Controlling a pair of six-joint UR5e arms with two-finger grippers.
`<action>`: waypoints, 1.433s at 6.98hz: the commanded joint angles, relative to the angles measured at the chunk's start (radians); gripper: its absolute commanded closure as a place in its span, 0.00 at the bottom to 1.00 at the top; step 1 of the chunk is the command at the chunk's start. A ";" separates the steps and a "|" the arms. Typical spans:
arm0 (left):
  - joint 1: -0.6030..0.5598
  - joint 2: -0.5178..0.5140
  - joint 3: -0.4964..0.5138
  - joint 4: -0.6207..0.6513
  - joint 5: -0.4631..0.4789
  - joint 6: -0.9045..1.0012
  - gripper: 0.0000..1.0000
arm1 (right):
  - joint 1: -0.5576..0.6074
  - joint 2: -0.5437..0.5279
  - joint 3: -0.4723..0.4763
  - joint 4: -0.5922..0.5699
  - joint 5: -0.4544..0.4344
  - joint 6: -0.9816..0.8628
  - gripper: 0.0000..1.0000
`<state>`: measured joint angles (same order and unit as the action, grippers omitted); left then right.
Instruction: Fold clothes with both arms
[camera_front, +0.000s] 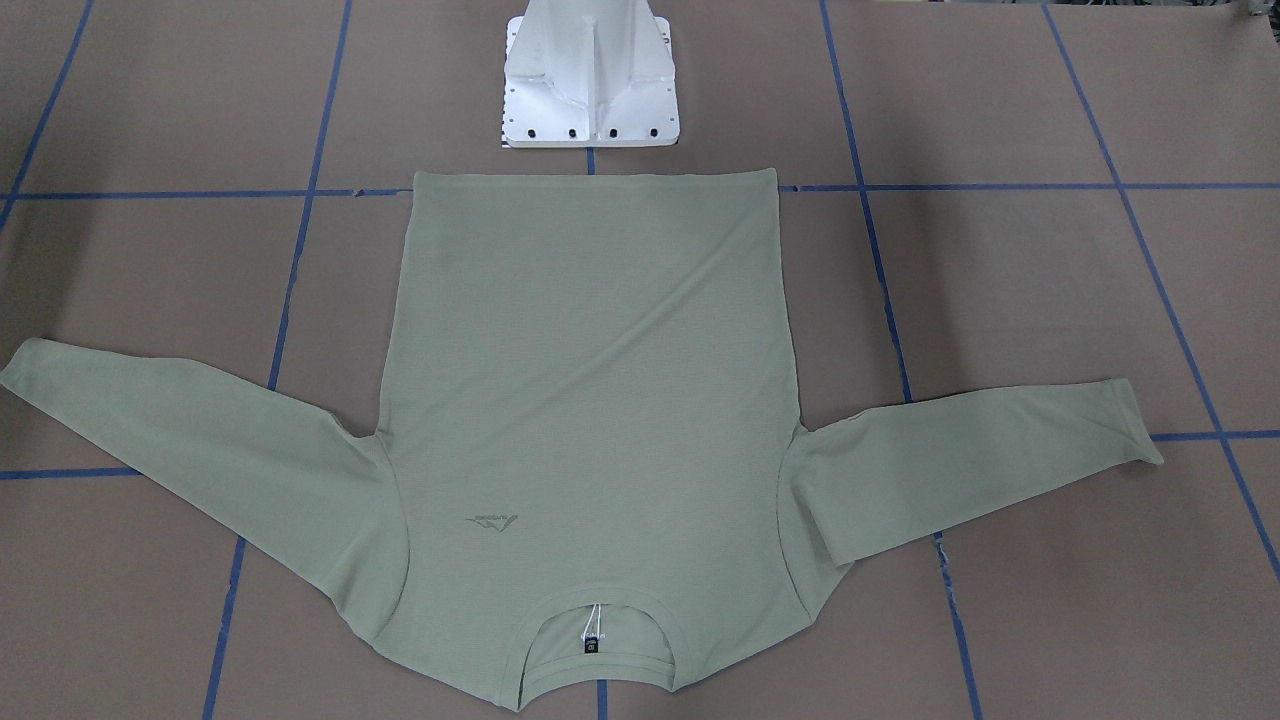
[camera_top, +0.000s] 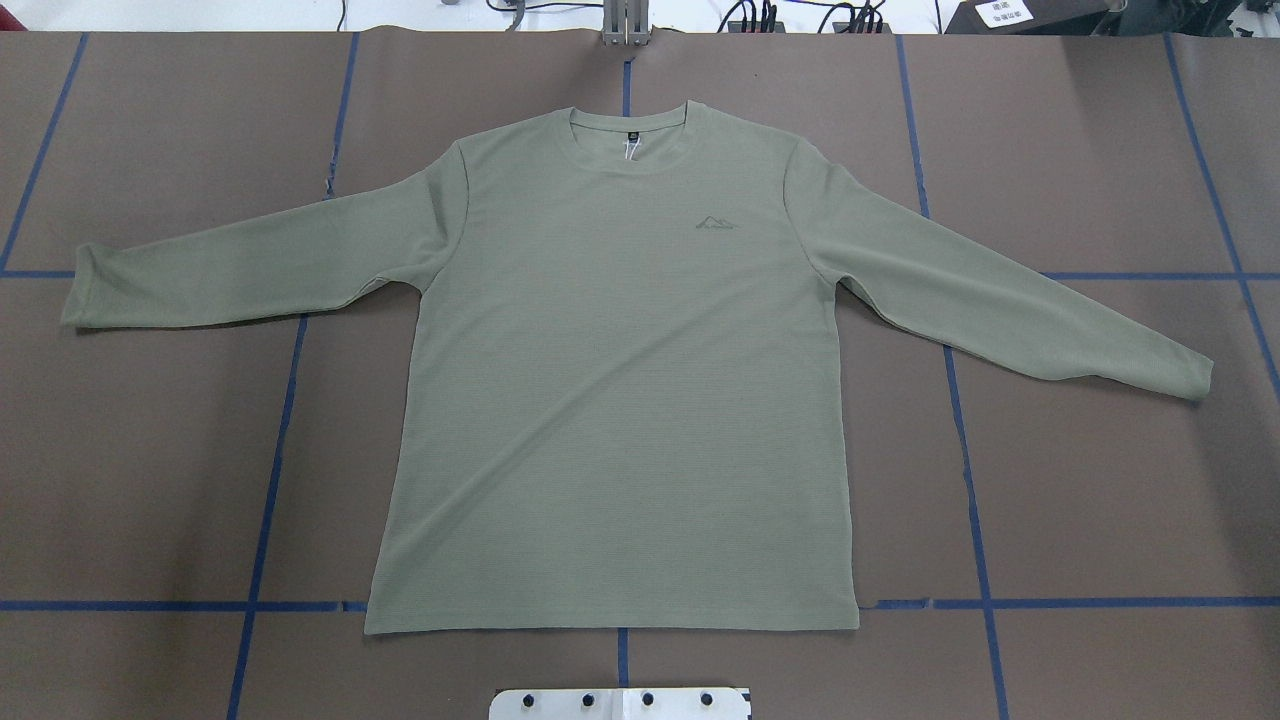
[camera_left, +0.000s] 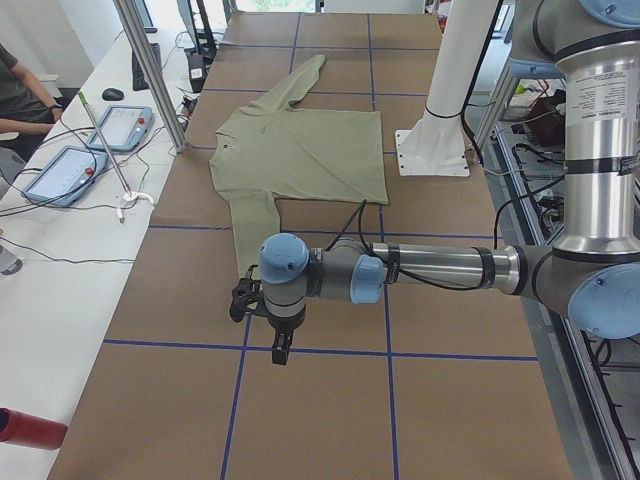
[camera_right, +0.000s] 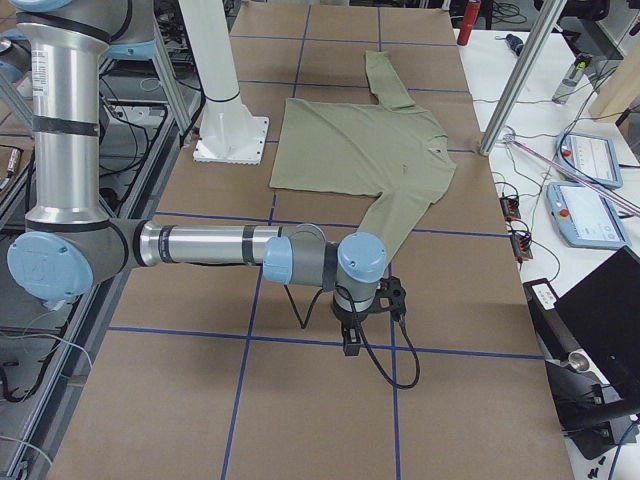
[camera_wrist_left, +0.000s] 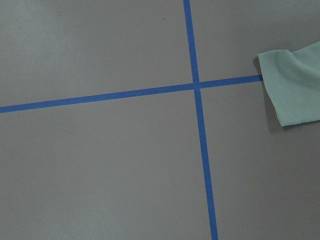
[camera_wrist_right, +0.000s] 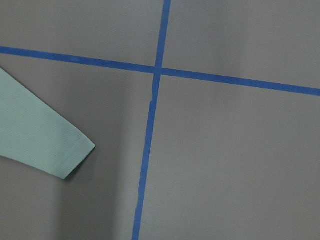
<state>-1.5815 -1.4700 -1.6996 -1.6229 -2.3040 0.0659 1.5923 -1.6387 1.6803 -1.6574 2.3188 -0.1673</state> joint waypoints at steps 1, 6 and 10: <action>0.000 0.002 0.000 -0.005 0.000 0.002 0.00 | 0.002 0.002 0.010 -0.004 0.004 0.009 0.00; 0.001 -0.029 -0.090 -0.038 -0.002 -0.009 0.00 | -0.046 0.148 0.010 0.001 0.045 0.018 0.00; 0.008 -0.075 -0.069 -0.074 -0.162 -0.009 0.00 | -0.166 0.149 -0.086 0.300 0.053 0.168 0.00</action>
<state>-1.5752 -1.5398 -1.7770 -1.6934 -2.4117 0.0578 1.4499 -1.4819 1.6323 -1.4917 2.3687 -0.0788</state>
